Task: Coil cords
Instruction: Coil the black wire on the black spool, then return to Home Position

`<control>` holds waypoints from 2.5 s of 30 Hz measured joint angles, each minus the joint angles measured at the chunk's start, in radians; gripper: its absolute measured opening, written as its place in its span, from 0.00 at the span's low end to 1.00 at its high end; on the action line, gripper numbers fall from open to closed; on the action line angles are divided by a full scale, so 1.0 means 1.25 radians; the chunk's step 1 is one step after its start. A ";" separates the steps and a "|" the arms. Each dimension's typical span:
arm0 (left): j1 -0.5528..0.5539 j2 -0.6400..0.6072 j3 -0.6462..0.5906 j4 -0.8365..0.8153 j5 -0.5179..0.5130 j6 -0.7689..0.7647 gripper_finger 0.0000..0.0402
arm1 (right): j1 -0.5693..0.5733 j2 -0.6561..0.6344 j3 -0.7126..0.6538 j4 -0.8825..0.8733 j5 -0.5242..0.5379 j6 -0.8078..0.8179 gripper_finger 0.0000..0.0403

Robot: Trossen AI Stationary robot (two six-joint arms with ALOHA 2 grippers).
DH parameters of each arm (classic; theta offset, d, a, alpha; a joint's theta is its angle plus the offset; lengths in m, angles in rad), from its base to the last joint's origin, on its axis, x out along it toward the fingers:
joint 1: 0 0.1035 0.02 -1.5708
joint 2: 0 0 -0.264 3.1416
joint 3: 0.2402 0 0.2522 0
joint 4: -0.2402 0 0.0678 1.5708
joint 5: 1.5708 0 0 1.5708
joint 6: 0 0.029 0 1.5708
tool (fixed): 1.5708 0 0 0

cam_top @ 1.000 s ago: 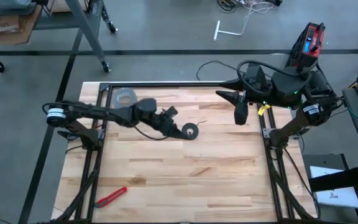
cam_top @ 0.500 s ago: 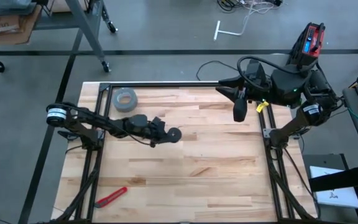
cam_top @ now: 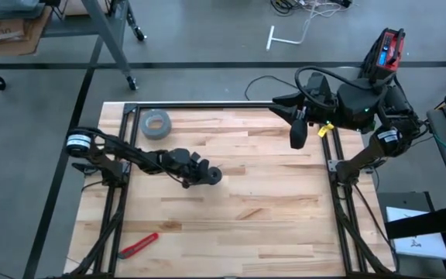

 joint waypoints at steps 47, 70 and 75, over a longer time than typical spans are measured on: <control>-0.019 -0.062 0.011 0.141 0.047 -0.112 0.46 | 0.000 0.000 -0.001 -0.009 -0.001 0.003 0.27; -0.036 -0.612 0.147 0.197 -0.244 0.471 0.41 | -0.136 0.159 -0.364 0.076 -0.449 0.232 0.19; -0.036 -0.650 0.182 0.150 -0.226 0.536 0.41 | -0.163 0.124 -0.422 0.075 -0.462 0.198 0.15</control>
